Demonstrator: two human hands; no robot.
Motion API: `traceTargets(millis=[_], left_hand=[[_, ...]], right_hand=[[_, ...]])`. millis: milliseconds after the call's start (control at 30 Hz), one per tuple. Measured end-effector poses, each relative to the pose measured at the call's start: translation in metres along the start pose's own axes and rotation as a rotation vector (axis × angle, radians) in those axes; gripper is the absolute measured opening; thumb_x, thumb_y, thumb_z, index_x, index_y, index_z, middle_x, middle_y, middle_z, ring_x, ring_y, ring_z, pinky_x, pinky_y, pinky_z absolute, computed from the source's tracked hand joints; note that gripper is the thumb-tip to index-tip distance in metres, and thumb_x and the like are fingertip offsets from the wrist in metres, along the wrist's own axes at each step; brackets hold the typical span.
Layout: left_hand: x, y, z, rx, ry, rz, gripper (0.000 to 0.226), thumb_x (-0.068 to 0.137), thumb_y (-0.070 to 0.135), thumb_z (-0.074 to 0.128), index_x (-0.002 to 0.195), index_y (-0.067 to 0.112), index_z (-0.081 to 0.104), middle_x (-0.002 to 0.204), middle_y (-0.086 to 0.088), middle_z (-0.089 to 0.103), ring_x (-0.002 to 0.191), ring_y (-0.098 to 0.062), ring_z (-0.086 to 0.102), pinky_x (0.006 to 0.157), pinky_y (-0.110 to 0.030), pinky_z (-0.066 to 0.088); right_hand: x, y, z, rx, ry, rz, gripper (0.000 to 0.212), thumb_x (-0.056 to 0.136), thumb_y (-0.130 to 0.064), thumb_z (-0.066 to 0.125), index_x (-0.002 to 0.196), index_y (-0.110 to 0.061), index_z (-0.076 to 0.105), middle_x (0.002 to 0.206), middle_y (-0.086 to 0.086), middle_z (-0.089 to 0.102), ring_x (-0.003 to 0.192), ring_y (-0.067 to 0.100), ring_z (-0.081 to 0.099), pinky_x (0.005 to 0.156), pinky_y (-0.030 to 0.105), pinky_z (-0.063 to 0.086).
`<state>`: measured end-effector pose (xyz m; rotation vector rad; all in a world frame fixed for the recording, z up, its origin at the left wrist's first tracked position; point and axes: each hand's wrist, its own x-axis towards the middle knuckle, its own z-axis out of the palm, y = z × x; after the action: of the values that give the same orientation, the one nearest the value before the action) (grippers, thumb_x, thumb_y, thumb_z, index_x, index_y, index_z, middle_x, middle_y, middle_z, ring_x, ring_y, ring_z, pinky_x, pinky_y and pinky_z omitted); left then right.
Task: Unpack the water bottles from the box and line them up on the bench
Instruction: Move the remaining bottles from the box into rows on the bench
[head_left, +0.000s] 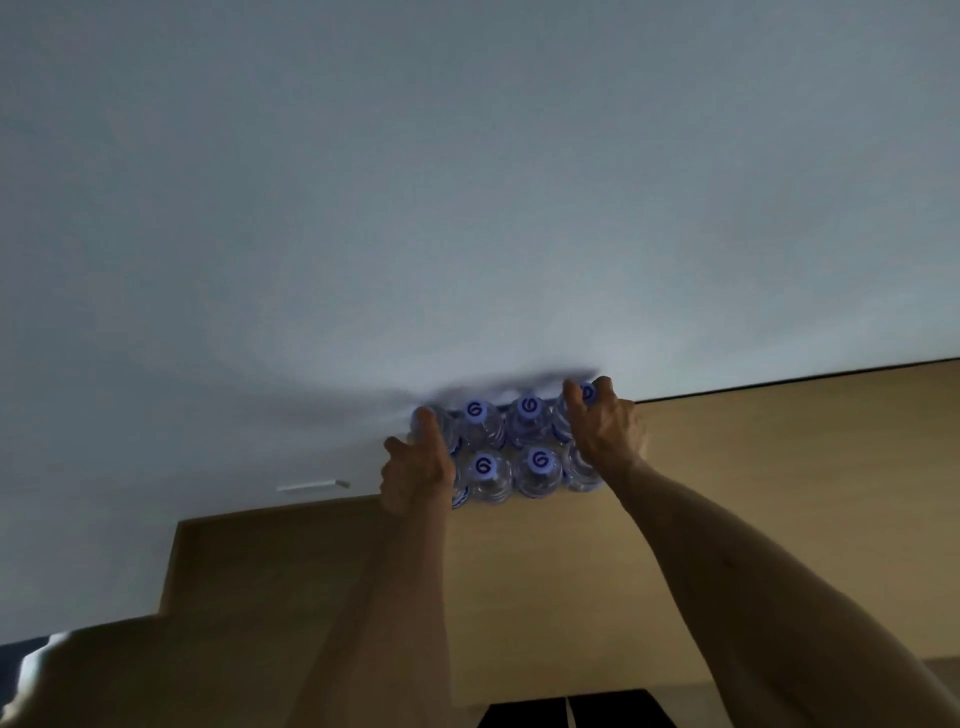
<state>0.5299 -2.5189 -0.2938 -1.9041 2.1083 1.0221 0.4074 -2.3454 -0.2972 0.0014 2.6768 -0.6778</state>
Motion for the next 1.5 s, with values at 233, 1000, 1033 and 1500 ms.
traceTargets(millis=[233,1000,1033,1500], left_hand=[[-0.018,0.032,0.010,0.338,0.269,0.476,0.053,0.098,0.039,0.042,0.137,0.003,0.042,0.138,-0.023,0.045,0.122,-0.036,0.046,0.092,-0.044,0.041],[-0.033,0.019,0.009,0.642,0.215,0.791,0.047,0.101,0.040,0.030,0.136,0.014,0.048,0.151,-0.020,0.035,0.141,-0.033,0.028,0.113,-0.048,0.020],[-0.034,0.019,0.009,0.678,0.193,0.827,0.048,0.101,0.040,0.028,0.140,0.016,0.043,0.153,-0.017,0.032,0.143,-0.031,0.025,0.114,-0.048,0.018],[-0.030,0.010,0.019,0.719,0.140,0.802,0.056,0.102,0.049,0.023,0.148,0.018,0.032,0.152,-0.017,0.032,0.144,-0.033,0.022,0.113,-0.053,0.025]], right_hand=[[-0.016,-0.028,0.009,-0.324,0.236,-0.374,0.031,0.093,-0.030,0.046,0.112,-0.009,0.059,0.115,0.015,0.059,0.107,0.030,0.051,0.099,0.045,0.037],[-0.008,-0.022,0.007,-0.411,0.164,-0.698,0.026,0.095,-0.027,0.043,0.096,-0.012,0.064,0.100,0.011,0.062,0.100,0.031,0.054,0.091,0.043,0.039],[-0.006,-0.014,0.004,-0.427,0.160,-0.663,0.027,0.096,-0.029,0.042,0.100,-0.013,0.063,0.104,0.010,0.061,0.103,0.030,0.053,0.094,0.041,0.038],[-0.003,0.001,0.010,-0.472,0.165,-0.654,0.036,0.098,-0.041,0.036,0.115,-0.018,0.057,0.120,0.011,0.054,0.112,0.029,0.047,0.100,0.044,0.034]])
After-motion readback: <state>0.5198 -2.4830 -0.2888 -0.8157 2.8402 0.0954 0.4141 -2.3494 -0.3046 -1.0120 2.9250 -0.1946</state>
